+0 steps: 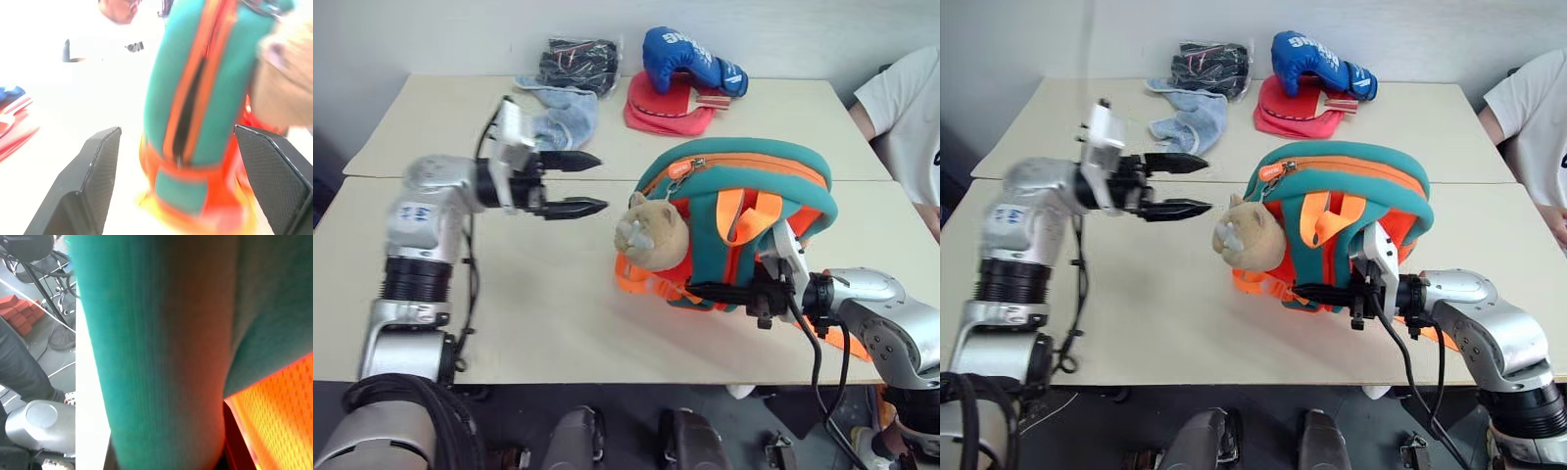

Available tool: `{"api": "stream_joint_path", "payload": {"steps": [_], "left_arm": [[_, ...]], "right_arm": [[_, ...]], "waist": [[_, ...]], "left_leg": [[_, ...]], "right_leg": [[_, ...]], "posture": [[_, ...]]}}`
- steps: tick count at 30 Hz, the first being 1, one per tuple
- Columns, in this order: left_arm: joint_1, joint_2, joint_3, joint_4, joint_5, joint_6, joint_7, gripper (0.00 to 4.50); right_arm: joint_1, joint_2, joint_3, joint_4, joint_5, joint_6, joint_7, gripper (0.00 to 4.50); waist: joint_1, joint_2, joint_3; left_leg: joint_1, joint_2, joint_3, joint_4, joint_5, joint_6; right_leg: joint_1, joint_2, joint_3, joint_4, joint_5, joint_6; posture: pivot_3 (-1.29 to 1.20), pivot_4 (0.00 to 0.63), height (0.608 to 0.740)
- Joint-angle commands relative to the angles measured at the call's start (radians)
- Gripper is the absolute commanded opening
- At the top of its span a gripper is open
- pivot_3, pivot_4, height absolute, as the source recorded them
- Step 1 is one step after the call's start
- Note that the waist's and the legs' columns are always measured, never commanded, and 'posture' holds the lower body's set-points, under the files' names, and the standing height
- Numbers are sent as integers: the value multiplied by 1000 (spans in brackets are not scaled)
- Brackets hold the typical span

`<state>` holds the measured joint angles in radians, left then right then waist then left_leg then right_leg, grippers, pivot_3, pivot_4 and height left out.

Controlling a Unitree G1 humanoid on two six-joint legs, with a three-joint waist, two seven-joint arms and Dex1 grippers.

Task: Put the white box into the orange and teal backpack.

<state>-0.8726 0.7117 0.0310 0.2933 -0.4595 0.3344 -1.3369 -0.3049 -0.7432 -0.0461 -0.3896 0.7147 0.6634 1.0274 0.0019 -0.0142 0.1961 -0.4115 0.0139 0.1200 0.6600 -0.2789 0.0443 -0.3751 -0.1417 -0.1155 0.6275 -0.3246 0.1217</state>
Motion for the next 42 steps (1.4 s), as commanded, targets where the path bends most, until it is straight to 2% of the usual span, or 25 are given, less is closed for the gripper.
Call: {"api": "stream_joint_path", "payload": {"steps": [1, 5, 8, 12, 15, 18, 24, 27, 28, 33, 38, 42], "left_arm": [[51, 43, 39, -150, -75, 72, -37, 3868], [155, -33, 70, -407, -149, 149, 130, 3868], [207, -109, 41, -523, -137, 152, 237, 3868], [243, -194, -3, -553, -105, 138, 334, 3868], [261, -213, -28, -556, -99, 111, 328, 3868], [265, -211, -15, -550, -120, 112, 326, 3278], [249, -181, 28, -510, -130, 107, 326, 1463], [183, -154, 113, -389, -127, 103, 377, 643], [165, -145, 133, -356, -131, 98, 382, 499], [98, -77, 156, -206, -78, 72, 388, 499], [50, -30, 120, -21, -8, 189, 451, 499], [82, -27, 43, 9, 52, 212, 432, 499]], "right_arm": [[-25, 10, -1, 2, -5, -24, 1, 44], [-58, 30, 27, 44, -29, -45, 20, 44], [-76, 34, 40, 63, -36, -53, 36, 44], [-101, 34, 55, 86, -44, -49, 57, 44], [-108, 34, 59, 87, -45, -44, 65, 44], [-109, 34, 58, 89, -50, -44, 64, 44], [-89, 31, 48, 85, -52, -49, 59, 44], [-54, 30, 33, 72, -51, -61, 54, 44], [-45, 28, 30, 70, -52, -66, 53, 44], [0, 10, -7, 64, -50, -79, 51, 44], [32, 3, -32, 64, -55, -94, 45, 44], [44, 11, -37, 58, -54, -101, 31, 44]], "waist": [[-1, 0, 0], [-1, 0, 0], [-2, 0, 0], [-3, 0, 0], [-3, 0, 0], [-3, 0, 0], [-3, 0, 0], [-2, 0, 0], [-2, 0, 0], [-2, 0, 0], [-2, 0, 0], [-3, 0, 0]], "left_leg": [[-1, 0, 0, 0, 0, 0], [-1, 0, -1, 1, -1, 1], [-1, 0, -3, 2, -1, 1], [-1, 0, -1, 2, 0, 1], [-1, 0, -1, 2, 0, 1], [-1, 0, -1, 2, -1, 1], [-1, 0, -1, 2, -1, 1], [-1, 0, -1, 2, -1, 1], [-1, 0, -1, 2, 0, 1], [-1, 0, -1, 2, -1, 1], [-1, 0, -1, 2, -1, 1], [-1, 0, 0, 2, -1, 1]], "right_leg": [[0, 0, 0, 0, 0, 0], [0, -2, 3, 0, 0, 1], [1, -2, 6, 0, 0, 1], [1, 0, 5, 0, 0, 1], [0, 0, 4, 0, 0, 1], [0, 0, 3, 0, 0, 1], [0, 0, 1, 0, 0, 1], [0, 0, 1, 0, 0, 1], [0, 0, 0, 0, 0, 1], [0, 0, 0, 0, 0, 1], [0, 1, 0, 1, 0, 1], [0, 1, 0, 1, 0, 1]], "posture": [[0, 150, 740], [0, 150, 740], [0, 150, 740], [0, 150, 740], [0, 150, 740], [0, 150, 740], [0, 150, 740], [0, 150, 740], [0, 150, 740], [0, 150, 740], [0, 150, 740], [0, 150, 740]]}}
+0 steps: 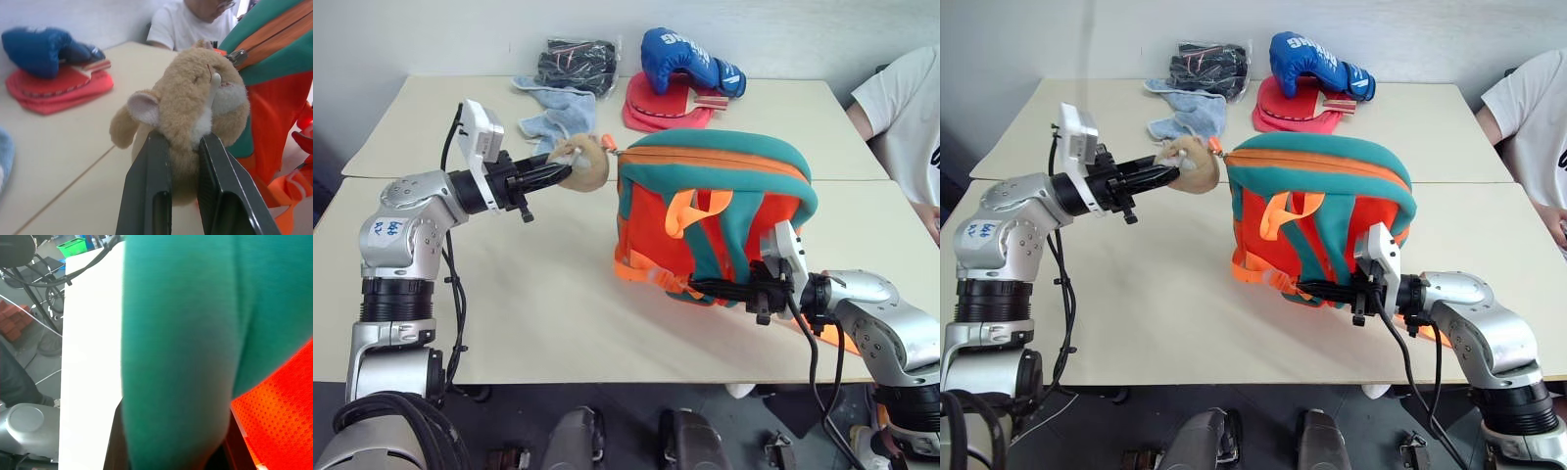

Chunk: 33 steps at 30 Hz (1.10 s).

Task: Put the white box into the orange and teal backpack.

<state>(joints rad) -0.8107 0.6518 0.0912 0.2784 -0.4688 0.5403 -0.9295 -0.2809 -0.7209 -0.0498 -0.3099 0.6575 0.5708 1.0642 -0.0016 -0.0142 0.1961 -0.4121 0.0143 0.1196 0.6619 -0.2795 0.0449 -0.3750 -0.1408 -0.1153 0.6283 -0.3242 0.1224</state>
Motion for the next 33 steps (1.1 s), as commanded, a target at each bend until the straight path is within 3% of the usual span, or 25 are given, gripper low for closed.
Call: {"api": "stream_joint_path", "payload": {"steps": [1, 6, 11, 17, 21, 23, 24, 29, 33], "left_arm": [[34, 30, -40, 27, 79, 3, 19, 499], [99, 7, -170, 85, 196, -118, -16, 499], [175, -56, -197, 19, 174, -200, -78, 499], [240, -87, -134, -30, 153, -325, -72, 499], [264, -90, -67, -66, 99, -271, -54, 499], [283, -64, -46, -101, 81, -254, -76, 1044], [293, -31, -33, -117, 81, -252, -96, 1278], [364, 147, 77, -152, 14, -174, -192, 2875], [543, 251, 168, -266, -36, -140, -258, 4087]], "right_arm": [[22, -8, -33, -24, 4, -10, -11, 44], [31, 7, -27, -33, 10, -17, -31, 44], [32, 29, -21, -17, 1, -37, -45, 44], [27, 86, -34, 34, -44, -126, -69, 44], [24, 103, -58, 58, -33, -153, -71, 44], [19, 113, -88, 52, -7, -168, -73, 44], [23, 98, -96, 39, -2, -173, -52, 787], [83, -7, -158, 0, -3, -171, 23, 2426], [202, -170, -223, 63, -82, -260, 167, 3766]], "waist": [[0, 0, 0], [0, 0, 0], [1, 0, 0], [1, 0, 0], [1, 0, 0], [0, 0, 0], [-1, 0, 0], [-5, 0, 0], [1, 0, 0]], "left_leg": [[0, 0, 0, 0, 0, 0], [1, 0, 1, 0, 0, 0], [1, 0, 1, 0, 0, 0], [1, 0, 1, 0, 0, 0], [1, 0, 1, 0, 0, 0], [1, 0, 1, 0, 0, 0], [1, 0, 1, 0, 0, 0], [2, 0, 1, -2, 0, 0], [3, 0, 2, -5, -1, 0]], "right_leg": [[0, 0, 0, 0, 0, 0], [0, 0, 1, 0, 0, 0], [0, -1, 2, 0, 0, 0], [0, -4, 1, 0, 0, 0], [0, -5, 1, 0, 0, 0], [0, -4, 1, 0, 0, 0], [0, -4, 1, 0, 0, 0], [0, -3, 1, 0, 0, 0], [0, -7, 1, -2, 0, 0]], "posture": [[0, 150, 740], [0, 150, 740], [0, 150, 740], [0, 150, 740], [0, 150, 740], [0, 150, 740], [0, 150, 740], [0, 150, 740], [0, 150, 740]]}}
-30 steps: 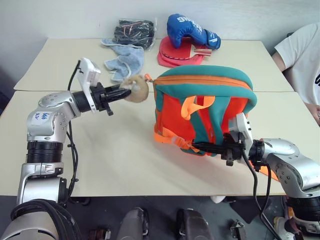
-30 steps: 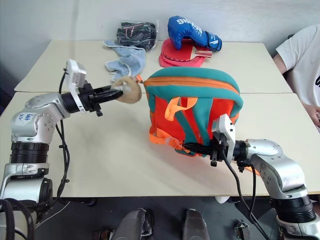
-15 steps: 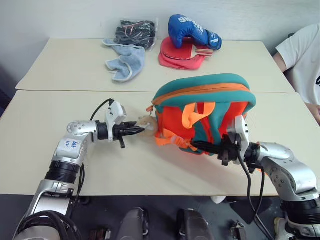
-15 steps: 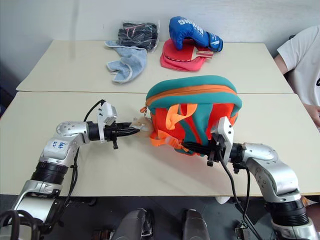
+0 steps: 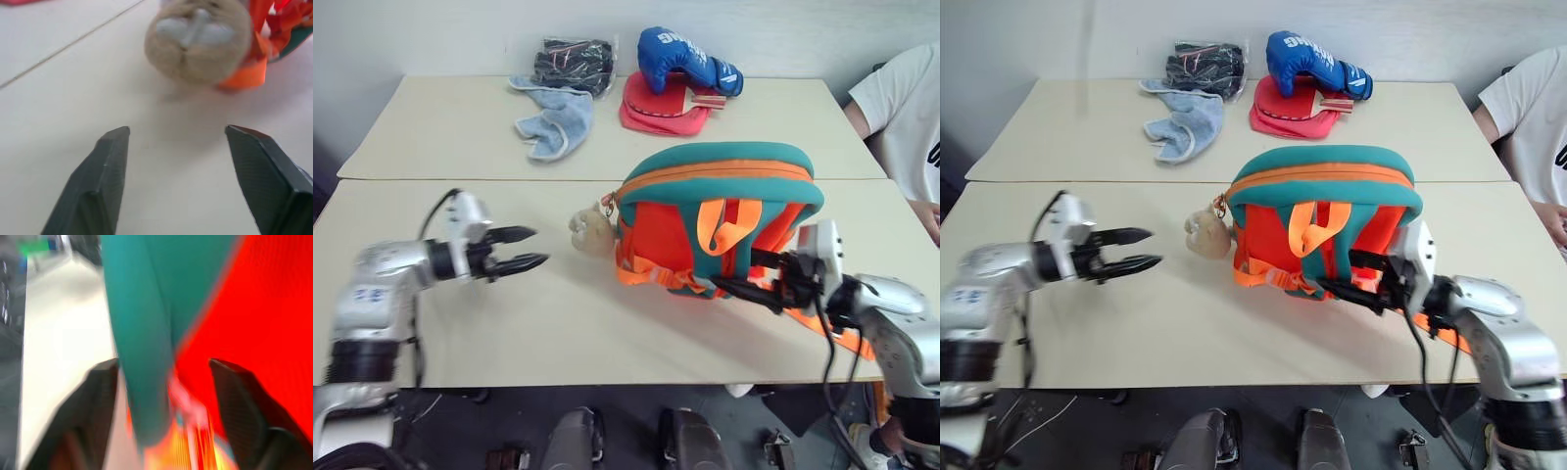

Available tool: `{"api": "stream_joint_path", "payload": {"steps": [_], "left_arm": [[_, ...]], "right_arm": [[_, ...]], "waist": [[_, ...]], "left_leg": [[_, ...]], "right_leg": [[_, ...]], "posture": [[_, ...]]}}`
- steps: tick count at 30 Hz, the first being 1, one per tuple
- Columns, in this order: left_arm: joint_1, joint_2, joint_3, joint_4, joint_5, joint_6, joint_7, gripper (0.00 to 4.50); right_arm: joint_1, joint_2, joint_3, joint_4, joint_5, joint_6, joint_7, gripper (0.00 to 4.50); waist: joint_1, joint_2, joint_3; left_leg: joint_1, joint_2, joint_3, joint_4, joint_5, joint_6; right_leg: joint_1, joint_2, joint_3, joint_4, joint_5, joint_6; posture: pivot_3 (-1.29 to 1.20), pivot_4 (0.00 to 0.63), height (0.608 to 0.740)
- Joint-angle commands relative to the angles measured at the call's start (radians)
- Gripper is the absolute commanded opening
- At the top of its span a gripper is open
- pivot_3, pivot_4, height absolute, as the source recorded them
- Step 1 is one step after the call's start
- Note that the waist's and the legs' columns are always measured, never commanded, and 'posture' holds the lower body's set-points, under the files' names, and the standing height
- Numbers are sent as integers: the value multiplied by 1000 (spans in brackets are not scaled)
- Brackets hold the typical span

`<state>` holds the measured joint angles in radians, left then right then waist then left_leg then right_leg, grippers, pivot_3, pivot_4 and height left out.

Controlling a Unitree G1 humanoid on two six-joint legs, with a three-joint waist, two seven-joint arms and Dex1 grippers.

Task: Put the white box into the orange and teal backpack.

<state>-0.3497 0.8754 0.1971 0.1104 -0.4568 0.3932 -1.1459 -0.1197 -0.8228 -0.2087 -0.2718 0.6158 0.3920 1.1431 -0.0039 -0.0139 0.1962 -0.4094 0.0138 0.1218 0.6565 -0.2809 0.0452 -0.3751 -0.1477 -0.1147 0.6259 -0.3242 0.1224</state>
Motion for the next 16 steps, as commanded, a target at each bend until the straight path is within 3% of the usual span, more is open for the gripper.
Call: {"api": "stream_joint_path", "payload": {"steps": [1, 2, 5, 9, 11, 16], "left_arm": [[130, 36, 90, -124, -51, -7, -49, 4445], [185, 39, 124, -151, -52, -27, -56, 4500], [298, 28, 198, -213, -45, -73, -39, 4500], [458, 0, 245, -287, 34, -175, 15, 4500], [473, -16, 245, -290, 48, -192, 49, 4500], [481, -49, 234, -308, 44, -203, 98, 4500]], "right_arm": [[50, -84, -84, 65, -61, -120, 100, 4172], [54, -89, -108, 105, -70, -146, 98, 4455], [52, -90, -151, 218, -115, -260, 101, 4455], [40, -84, -190, 476, -202, -601, 183, 4455], [25, -111, -179, 533, -177, -508, 200, 4455], [-19, -97, -133, 614, -221, -573, 217, 4455]], "waist": [[4, 0, 0], [5, 0, 0], [3, 0, 0], [2, 1, 0], [1, 2, 0], [-1, 2, 0]], "left_leg": [[0, -1, 0, 0, 0, 1], [0, -1, 0, 1, -1, 1], [2, -1, 1, 1, -2, 0], [4, 0, 1, -4, -3, -5], [5, 0, 2, -5, -1, -3], [5, 1, 2, -4, 0, -3]], "right_leg": [[1, -1, 0, 0, 0, 0], [1, -1, 0, 0, 0, 0], [2, -2, 1, -4, 0, 1], [2, -2, 5, -5, 0, 0], [1, -1, 5, -4, 0, 0], [1, -2, 5, -3, 0, 0]], "posture": [[0, 150, 740], [0, 150, 740], [0, 150, 740], [0, 150, 740], [0, 150, 740], [0, 150, 740]]}}
